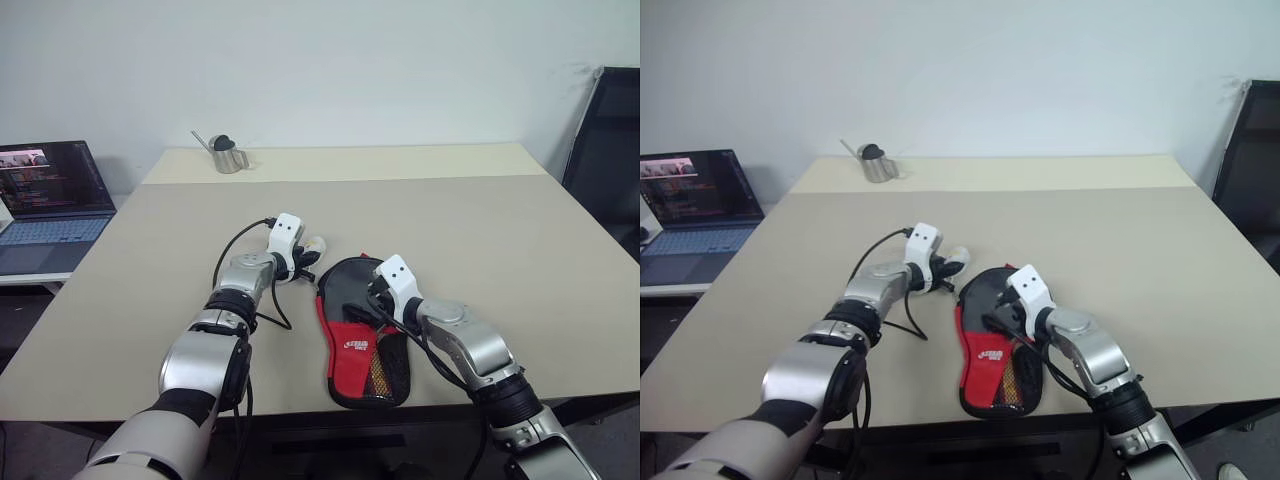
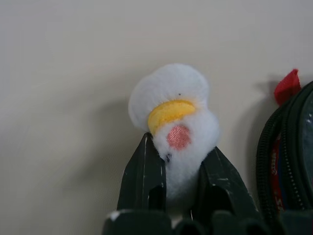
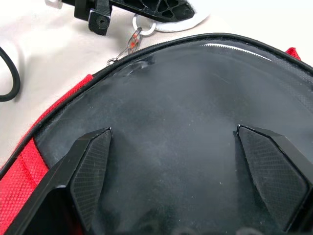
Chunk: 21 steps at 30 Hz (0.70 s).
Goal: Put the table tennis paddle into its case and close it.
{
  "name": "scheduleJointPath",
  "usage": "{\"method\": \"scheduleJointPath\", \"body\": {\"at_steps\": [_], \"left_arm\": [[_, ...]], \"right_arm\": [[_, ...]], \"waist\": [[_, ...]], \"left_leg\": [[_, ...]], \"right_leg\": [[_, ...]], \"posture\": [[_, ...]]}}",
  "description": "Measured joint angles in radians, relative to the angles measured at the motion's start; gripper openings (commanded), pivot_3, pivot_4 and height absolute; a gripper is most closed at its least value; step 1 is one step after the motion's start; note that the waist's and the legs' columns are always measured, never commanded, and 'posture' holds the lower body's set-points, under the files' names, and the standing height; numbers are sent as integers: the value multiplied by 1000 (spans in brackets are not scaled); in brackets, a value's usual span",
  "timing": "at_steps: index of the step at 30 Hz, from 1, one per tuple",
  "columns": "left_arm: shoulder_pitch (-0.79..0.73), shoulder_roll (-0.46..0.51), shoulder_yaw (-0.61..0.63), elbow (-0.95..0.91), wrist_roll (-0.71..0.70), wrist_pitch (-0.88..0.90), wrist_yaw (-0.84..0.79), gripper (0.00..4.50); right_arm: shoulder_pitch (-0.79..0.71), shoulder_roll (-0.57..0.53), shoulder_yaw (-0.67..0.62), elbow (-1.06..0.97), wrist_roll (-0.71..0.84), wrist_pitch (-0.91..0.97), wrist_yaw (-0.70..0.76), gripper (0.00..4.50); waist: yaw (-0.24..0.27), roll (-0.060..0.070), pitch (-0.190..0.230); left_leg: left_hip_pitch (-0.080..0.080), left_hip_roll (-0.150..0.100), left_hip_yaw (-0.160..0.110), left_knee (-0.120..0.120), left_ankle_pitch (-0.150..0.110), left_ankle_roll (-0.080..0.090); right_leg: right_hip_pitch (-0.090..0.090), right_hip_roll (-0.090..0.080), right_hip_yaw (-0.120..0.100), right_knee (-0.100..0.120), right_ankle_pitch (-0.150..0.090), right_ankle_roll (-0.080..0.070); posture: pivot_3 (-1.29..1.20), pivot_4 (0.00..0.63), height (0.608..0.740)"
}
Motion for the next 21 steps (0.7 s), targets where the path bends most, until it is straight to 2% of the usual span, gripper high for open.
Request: {"method": "scheduleJointPath", "body": {"at_steps": [14,21], "left_arm": [[-99,-93,-52,127,158,-183,173,312],[-149,-141,-113,157,260,-243,244,311]], "right_arm": [[27,60,5,-4,-26,11,-8,4500],[94,66,5,-99,-34,49,-30,4500]], "waist": [[-6,-7,-6],[1,-8,-8]], "left_leg": [[1,0,0,0,-1,1],[1,0,0,0,-1,1]], "right_leg": [[0,0,0,1,0,0],[1,0,0,1,0,0]], "posture": [[0,150,740],[0,150,740]]}}
